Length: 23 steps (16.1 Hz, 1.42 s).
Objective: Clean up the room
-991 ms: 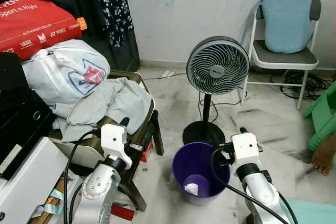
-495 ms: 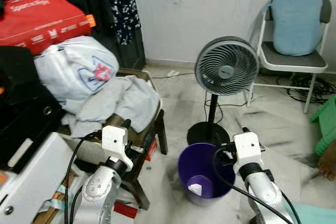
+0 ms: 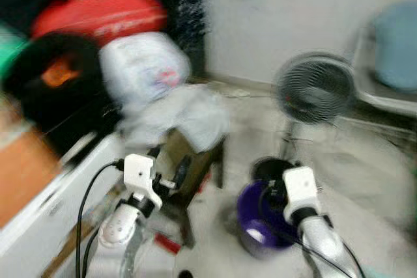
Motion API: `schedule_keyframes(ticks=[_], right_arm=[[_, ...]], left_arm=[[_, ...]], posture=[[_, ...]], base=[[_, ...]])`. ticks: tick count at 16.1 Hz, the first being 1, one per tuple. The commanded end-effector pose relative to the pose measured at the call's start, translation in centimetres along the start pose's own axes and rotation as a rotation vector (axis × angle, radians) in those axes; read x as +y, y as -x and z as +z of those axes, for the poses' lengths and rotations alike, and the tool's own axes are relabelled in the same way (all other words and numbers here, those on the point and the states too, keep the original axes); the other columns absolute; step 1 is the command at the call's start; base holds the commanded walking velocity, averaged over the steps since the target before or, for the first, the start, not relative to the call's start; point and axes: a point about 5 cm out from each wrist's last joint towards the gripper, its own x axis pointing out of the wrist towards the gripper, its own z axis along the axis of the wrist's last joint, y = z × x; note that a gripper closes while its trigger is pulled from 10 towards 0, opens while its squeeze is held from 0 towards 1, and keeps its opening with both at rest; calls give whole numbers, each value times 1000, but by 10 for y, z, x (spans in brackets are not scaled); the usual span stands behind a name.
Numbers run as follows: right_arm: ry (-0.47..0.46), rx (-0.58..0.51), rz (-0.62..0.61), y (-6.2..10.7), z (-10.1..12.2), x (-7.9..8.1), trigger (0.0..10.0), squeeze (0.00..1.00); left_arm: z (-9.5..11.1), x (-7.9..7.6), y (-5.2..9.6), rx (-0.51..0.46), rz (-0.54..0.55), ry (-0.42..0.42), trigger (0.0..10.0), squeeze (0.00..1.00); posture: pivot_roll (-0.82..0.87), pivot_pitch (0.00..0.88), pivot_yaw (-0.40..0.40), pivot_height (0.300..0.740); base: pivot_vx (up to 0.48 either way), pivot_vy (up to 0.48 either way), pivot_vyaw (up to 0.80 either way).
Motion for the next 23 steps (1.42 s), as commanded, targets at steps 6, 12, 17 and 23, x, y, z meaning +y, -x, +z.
schedule_keyframes(ticks=[6,12,17,23], right_arm=[[-6,-13,7,-4,3,0,10000,0],[-2,-15,5,-6,2,-1,10000,0],[-8,-11,1,-7,2,-1,10000,0],[-5,-8,0,-8,1,-2,10000,0]], left_arm=[[-4,2,6,23,-4,-5,10000,0],[-4,2,5,19,-3,8,10000,0],[-3,2,4,8,-12,13,10000,0],[-4,2,4,13,-4,30,10000,0]], posture=[[-189,0,99,740],[-189,0,95,740],[-188,0,95,740],[-188,0,93,740]], base=[[0,0,180],[0,0,0],[0,0,0],[0,0,0]])
